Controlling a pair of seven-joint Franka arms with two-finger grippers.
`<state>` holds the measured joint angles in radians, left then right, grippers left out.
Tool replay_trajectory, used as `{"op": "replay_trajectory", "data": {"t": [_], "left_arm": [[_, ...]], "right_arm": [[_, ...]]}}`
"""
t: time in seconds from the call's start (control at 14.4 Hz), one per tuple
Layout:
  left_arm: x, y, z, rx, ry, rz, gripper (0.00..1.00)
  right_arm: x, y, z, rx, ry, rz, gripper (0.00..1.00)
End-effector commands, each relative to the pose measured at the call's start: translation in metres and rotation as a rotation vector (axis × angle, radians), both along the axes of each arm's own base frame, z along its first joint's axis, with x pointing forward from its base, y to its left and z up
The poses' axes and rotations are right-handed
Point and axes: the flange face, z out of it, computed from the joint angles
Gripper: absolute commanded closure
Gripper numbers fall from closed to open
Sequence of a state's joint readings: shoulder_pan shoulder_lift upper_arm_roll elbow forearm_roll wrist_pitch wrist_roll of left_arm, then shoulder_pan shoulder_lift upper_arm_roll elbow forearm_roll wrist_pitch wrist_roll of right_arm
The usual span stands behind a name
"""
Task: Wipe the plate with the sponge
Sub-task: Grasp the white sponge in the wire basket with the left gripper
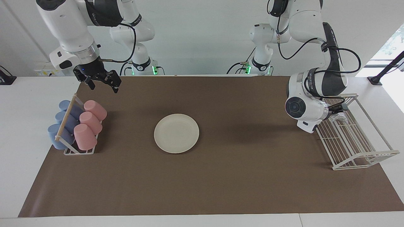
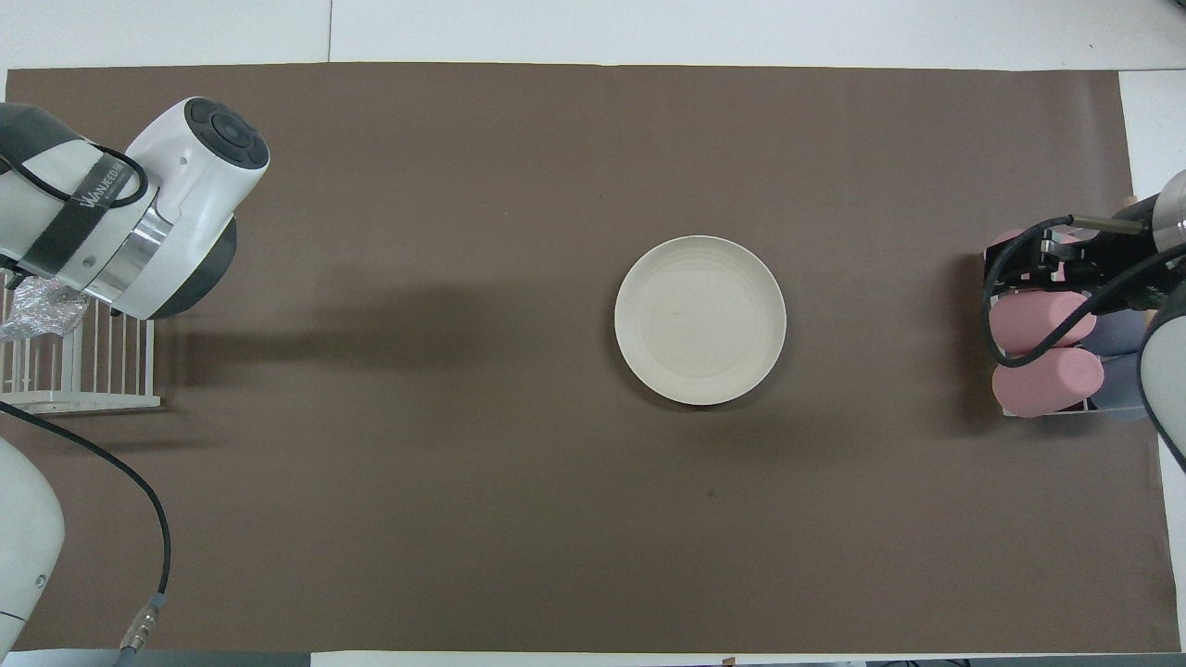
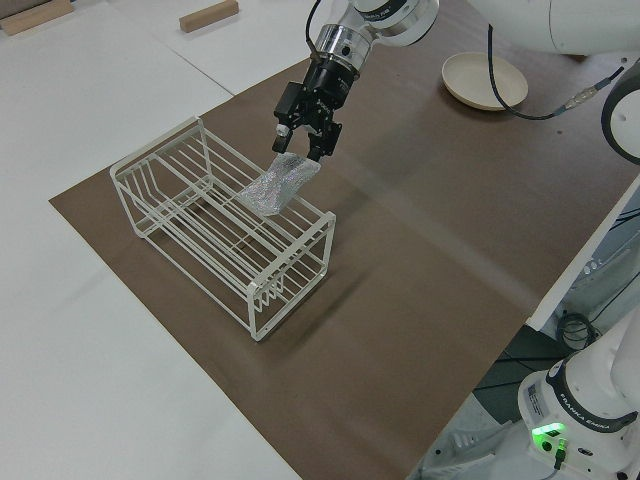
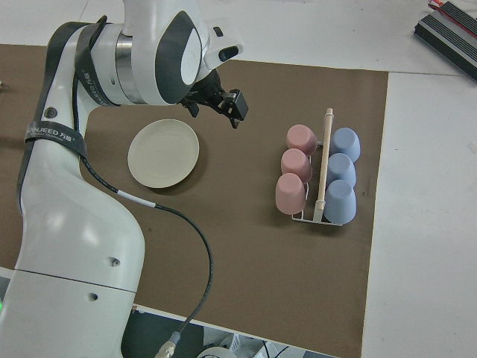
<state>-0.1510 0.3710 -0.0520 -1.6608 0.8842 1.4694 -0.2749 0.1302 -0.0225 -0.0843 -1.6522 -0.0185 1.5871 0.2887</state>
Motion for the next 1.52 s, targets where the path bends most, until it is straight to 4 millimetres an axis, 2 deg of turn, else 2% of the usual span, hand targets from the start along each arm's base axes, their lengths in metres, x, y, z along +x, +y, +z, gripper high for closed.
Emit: {"op": "replay_trajectory", "data": {"t": [0.0,0.07,0.21,0.28,0.62,0.76,0.97,1.18,1.25,1.32,1.46], "left_arm": [[-0.001,-0.001,0.005,0.029,-0.015,0.018,0.24],[-0.001,-0.001,0.005,0.029,-0.015,0.018,0.42],[-0.001,-0.001,0.004,0.029,-0.017,0.021,0.85],[-0.001,-0.001,0.004,0.030,-0.024,0.025,1.00],[-0.001,-0.002,0.007,0.012,-0.072,0.053,1.00],[0.001,-0.004,0.019,-0.035,-0.092,0.077,1.00],[0.004,-0.016,0.080,-0.240,-0.170,0.193,1.00],[-0.002,-0.033,0.127,-0.461,-0.163,0.319,1.00],[-0.005,-0.039,0.137,-0.546,-0.154,0.351,1.00],[-0.007,-0.033,0.142,-0.651,-0.137,0.407,1.00],[-0.023,-0.021,0.186,-0.933,-0.161,0.497,1.00]], "right_arm": [[-0.012,0.012,0.003,0.053,0.039,-0.144,0.00],[-0.015,0.014,0.003,0.064,0.054,-0.190,0.00],[-0.017,0.015,0.003,0.063,0.064,-0.251,0.00],[-0.017,0.017,0.003,0.063,0.065,-0.264,0.00],[-0.021,0.029,0.004,0.108,0.105,-0.441,0.00],[-0.020,0.031,0.005,0.119,0.109,-0.494,0.00],[-0.022,0.053,0.007,0.109,0.110,-0.622,0.00],[-0.025,0.075,0.007,0.108,0.128,-0.728,0.00],[-0.027,0.079,0.010,0.140,0.144,-0.767,0.00],[-0.028,0.084,0.009,0.166,0.169,-0.805,0.00],[-0.032,0.103,0.007,0.206,0.190,-0.876,0.00]]}}
